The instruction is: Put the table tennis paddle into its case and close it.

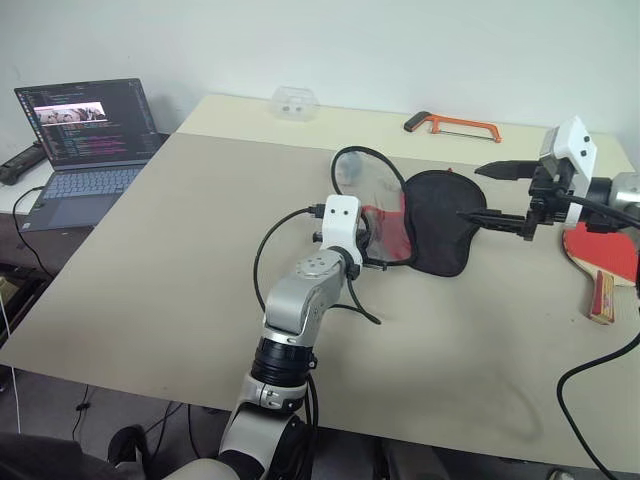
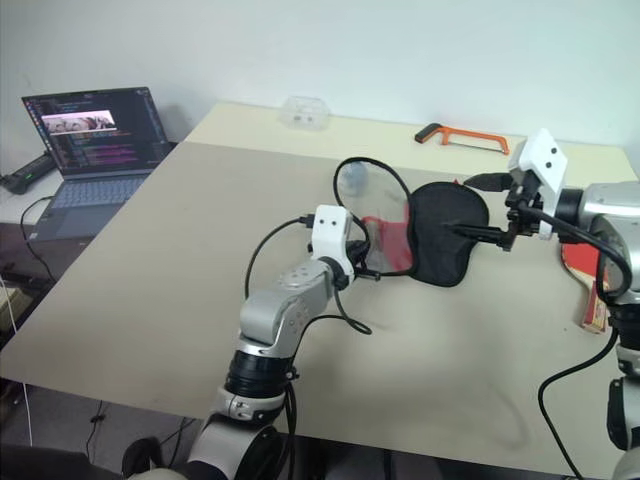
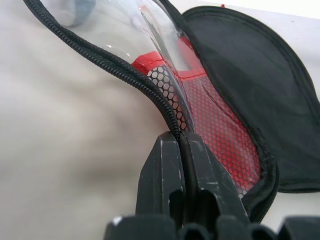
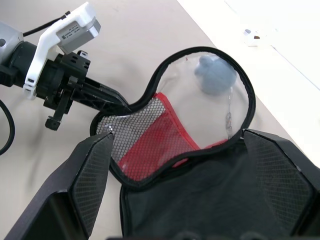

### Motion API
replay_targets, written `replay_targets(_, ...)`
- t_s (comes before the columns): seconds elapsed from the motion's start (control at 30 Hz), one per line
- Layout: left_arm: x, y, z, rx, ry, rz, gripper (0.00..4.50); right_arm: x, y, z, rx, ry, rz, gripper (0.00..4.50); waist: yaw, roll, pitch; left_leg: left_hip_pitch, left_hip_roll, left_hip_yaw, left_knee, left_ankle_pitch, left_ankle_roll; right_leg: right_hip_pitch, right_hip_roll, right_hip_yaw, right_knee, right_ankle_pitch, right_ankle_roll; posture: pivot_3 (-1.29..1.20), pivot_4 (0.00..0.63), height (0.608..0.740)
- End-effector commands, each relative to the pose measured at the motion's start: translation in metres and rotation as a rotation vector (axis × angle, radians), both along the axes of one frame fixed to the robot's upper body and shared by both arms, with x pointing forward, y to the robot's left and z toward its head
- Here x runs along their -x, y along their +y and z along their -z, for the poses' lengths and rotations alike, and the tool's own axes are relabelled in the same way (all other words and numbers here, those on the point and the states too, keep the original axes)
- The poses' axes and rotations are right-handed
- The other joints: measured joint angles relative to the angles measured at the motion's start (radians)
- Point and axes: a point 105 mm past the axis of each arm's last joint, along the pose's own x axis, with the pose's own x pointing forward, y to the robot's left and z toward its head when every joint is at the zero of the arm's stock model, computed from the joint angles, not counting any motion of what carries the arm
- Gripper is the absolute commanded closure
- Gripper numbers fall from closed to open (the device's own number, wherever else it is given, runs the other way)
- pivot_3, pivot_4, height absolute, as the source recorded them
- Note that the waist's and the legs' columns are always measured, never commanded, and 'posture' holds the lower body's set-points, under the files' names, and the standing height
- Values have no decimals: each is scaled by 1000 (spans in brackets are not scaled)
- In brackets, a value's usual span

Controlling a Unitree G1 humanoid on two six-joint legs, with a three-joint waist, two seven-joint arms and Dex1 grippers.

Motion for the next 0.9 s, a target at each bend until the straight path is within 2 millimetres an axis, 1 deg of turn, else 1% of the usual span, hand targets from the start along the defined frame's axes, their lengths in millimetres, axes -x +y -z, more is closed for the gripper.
replay_targets(0.03, 13, -40, -33, 101, -55, 120, 4485, 2, 1, -10, 9, -47, -12, 0, 0, 0, 0, 0, 0, 0, 0, 0, 0, 0, 0, 0, 0, 0, 0, 0, 150, 740)
replay_targets(0.13, 13, -35, -34, 93, -53, 131, 4485, 0, 3, -7, 4, -40, -11, 0, 0, 0, 0, 0, 0, 0, 0, 0, 0, 0, 0, 0, 0, 0, 0, 0, 150, 740)
replay_targets(0.2, 12, -29, -34, 81, -54, 137, 4035, -4, 3, -3, -12, -17, 21, 0, 0, 0, 0, 0, 0, 0, 0, 0, 0, 0, 0, 0, 0, 0, 0, 0, 150, 740)
replay_targets(0.23, 13, -26, -33, 72, -56, 145, 3815, -8, 1, 1, -20, 2, 66, 0, 0, 0, 0, 0, 0, 0, 0, 0, 0, 0, 0, 0, 0, 0, 0, 0, 150, 740)
replay_targets(0.27, 13, -25, -33, 57, -62, 154, 3526, -13, -1, 4, -26, 14, 110, 0, 0, 0, 0, 0, 0, 0, 0, 0, 0, 0, 0, 0, 0, 0, 0, 0, 150, 740)
replay_targets(0.37, 14, -21, -32, 16, -76, 175, 2415, -26, -8, 13, -51, 43, 236, 0, -1, 0, 0, 0, 0, 0, 0, 0, 0, 0, 0, 0, 0, 0, 0, 0, 150, 740)
replay_targets(0.43, 15, -16, -32, -29, -87, 183, 1773, -34, -13, 20, -77, 71, 333, 0, -2, 0, 0, 0, 0, 0, 0, 0, 0, 0, 0, 1, 0, 0, 0, 0, 150, 740)
replay_targets(0.47, 15, -15, -31, -42, -89, 186, 1354, -35, -16, 22, -84, 79, 361, 0, -3, 0, 0, 0, 0, 0, -1, 0, 0, -1, 0, 1, 0, 0, 0, 0, 150, 740)
replay_targets(0.53, 23, -7, -31, -67, -82, 241, 665, -41, -23, 33, -106, 116, 469, 0, -4, 0, 0, 0, 0, 1, -1, 0, 0, -1, 0, 1, 0, 0, 0, 0, 150, 740)
replay_targets(0.57, 27, 0, -31, -87, -80, 263, 665, -44, -28, 39, -124, 139, 535, 0, -6, 0, 0, 0, 1, 1, -1, 0, 0, -1, 0, 1, 0, 0, 0, 0, 150, 740)
replay_targets(0.63, 34, 24, -32, -156, -90, 278, 665, -45, -38, 51, -136, 173, 647, 0, -8, 1, 0, 0, 2, 1, -2, 0, -1, -2, 0, 1, 1, 0, 0, 0, 150, 740)
replay_targets(0.7, 42, 42, -33, -212, -100, 320, 665, -42, -45, 60, -147, 199, 719, 0, -6, 1, 0, 0, 2, 0, -2, 1, -1, -3, 0, 1, 2, 0, 0, 0, 150, 740)
replay_targets(0.8, 64, 77, -38, -298, -104, 447, 665, -33, -55, 78, -164, 248, 825, 0, -6, 1, 0, 0, 2, 1, -3, 1, -1, -4, 0, 1, 1, 0, 0, 0, 150, 740)
replay_targets(0.87, 75, 89, -43, -316, -113, 527, 665, -28, -61, 86, -178, 270, 881, 0, -6, 1, 0, -1, 3, 1, -3, 1, -1, -5, 0, 2, 1, 0, 0, 0, 150, 740)
replay_targets(0.9, 82, 95, -50, -304, -137, 586, 665, -27, -62, 91, -197, 284, 907, 0, -6, 1, 0, -1, 3, 1, -3, 1, -1, -5, -1, 2, 1, 0, 0, 0, 150, 740)
